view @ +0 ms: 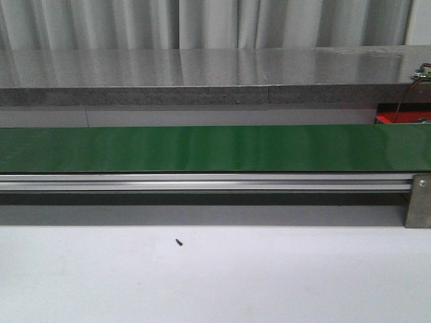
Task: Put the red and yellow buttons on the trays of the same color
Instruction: 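Withdraw the right gripper and move the left gripper over the last red button, then lower the left gripper and grasp the last red button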
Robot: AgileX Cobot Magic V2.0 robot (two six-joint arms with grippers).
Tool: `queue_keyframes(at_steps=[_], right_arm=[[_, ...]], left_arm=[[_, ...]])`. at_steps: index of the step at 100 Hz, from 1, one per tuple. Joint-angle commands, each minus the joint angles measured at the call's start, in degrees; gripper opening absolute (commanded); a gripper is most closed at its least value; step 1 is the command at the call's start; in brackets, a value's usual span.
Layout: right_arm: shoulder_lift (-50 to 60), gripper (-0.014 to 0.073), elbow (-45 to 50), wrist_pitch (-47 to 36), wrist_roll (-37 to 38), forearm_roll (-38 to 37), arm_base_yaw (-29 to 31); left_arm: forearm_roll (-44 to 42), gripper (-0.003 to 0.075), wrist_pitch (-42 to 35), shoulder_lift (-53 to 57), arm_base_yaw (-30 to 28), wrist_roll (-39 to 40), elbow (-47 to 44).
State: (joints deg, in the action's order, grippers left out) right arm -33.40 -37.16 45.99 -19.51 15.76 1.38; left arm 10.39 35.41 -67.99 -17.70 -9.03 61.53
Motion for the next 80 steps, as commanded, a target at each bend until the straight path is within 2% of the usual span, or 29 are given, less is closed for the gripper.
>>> queue_keyframes(at_steps=[1,34,60,80], right_arm=[[0.0,-0.0068,-1.4,-3.0,-0.5,0.5,0.0],[0.0,-0.0068,-1.4,-3.0,-0.5,0.5,0.0],[0.0,-0.0068,-1.4,-3.0,-0.5,0.5,0.0],[0.0,-0.0068,-1.4,-3.0,-0.5,0.5,0.0]], left_arm=[[0.3,0.0639,-3.0,-4.7,-2.2,0.7,5.8],[-4.8,0.0639,-2.6,-23.7,-4.6,0.9,16.4],[-6.1,0.0639,-3.1,-32.7,-6.3,2.5,21.4],[-6.2,0.0639,-3.8,-36.9,-8.5,2.6,21.6]])
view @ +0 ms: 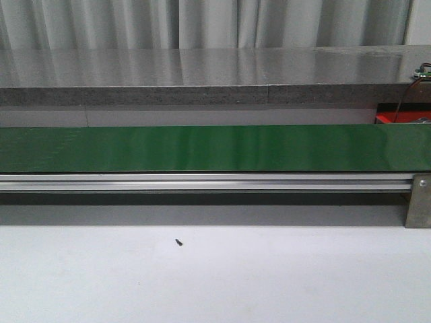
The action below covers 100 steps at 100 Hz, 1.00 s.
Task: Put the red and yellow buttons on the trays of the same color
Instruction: 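Lower the left gripper and grasp the last red button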
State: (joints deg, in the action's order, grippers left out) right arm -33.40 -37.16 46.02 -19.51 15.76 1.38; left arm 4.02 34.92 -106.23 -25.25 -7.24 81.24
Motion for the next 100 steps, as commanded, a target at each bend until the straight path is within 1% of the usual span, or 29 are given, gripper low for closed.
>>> queue_keyframes(at_steps=[1,24,48,61,100], right_arm=[[0.0,-0.0068,-1.4,-3.0,-0.5,0.5,0.0],[0.0,-0.0068,-1.4,-3.0,-0.5,0.5,0.0],[0.0,-0.0068,-1.4,-3.0,-0.5,0.5,0.0],[0.0,-0.0068,-1.4,-3.0,-0.5,0.5,0.0],[0.0,-0.0068,-1.4,-3.0,-0.5,0.5,0.0]], left_arm=[[0.2,0.0639,-3.3,1.1,-1.0,0.8,1.9],[0.2,0.0639,-4.3,-2.5,-1.5,0.8,1.9],[0.5,0.0639,-6.1,-3.3,-1.3,0.8,1.9],[2.1,0.0639,-5.9,-4.2,-1.3,0.4,1.9],[2.1,0.0639,-6.0,-6.2,0.5,0.3,1.9]])
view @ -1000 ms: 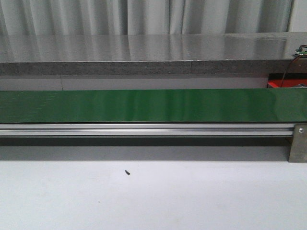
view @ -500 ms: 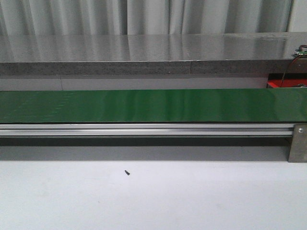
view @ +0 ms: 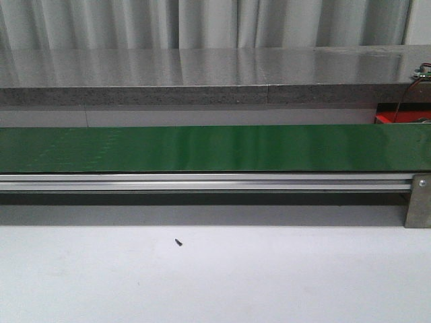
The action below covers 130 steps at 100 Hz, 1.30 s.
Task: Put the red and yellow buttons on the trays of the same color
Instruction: 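Lower the left gripper and grasp the last red button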
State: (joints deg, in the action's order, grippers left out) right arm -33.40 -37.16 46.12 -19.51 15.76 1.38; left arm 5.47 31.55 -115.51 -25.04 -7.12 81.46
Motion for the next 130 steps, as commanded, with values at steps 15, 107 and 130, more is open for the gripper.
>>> queue_keyframes(at_steps=[15,107,130], right_arm=[[0.0,-0.0068,-1.4,-3.1,-0.5,0.5,0.0],[0.0,-0.0068,-1.4,-3.1,-0.5,0.5,0.0],[0.0,-0.0068,-1.4,-3.1,-0.5,0.5,0.0]], left_arm=[[0.7,0.0638,-2.5,3.0,0.3,0.2,1.7],[1.0,0.0021,1.3,12.4,0.1,0.2,1.7],[6.6,0.0021,7.4,20.0,0.3,-3.1,1.7]])
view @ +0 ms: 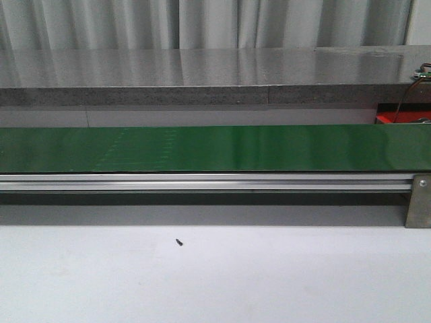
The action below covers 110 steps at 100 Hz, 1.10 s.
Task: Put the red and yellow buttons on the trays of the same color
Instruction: 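Lower the left gripper and grasp the last red button, then carry the red button with the left gripper onto the belt and release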
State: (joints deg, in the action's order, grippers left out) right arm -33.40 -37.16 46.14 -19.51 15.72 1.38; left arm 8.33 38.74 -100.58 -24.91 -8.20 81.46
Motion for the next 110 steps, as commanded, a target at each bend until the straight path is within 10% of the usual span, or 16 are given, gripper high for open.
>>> queue_keyframes(at_steps=[1,79,110], right_arm=[[0.0,-0.0068,-1.4,-3.1,-0.5,0.5,0.0],[0.0,-0.0068,-1.4,-3.1,-0.5,0.5,0.0],[0.0,-0.0068,-1.4,-3.1,-0.5,0.5,0.0]], left_arm=[[4.1,0.0021,0.4,5.2,0.2,-2.5,1.7],[9.9,0.0028,1.2,6.2,13.6,-7.9,-6.6],[9.0,0.0227,0.4,4.1,13.6,-7.9,-6.8]])
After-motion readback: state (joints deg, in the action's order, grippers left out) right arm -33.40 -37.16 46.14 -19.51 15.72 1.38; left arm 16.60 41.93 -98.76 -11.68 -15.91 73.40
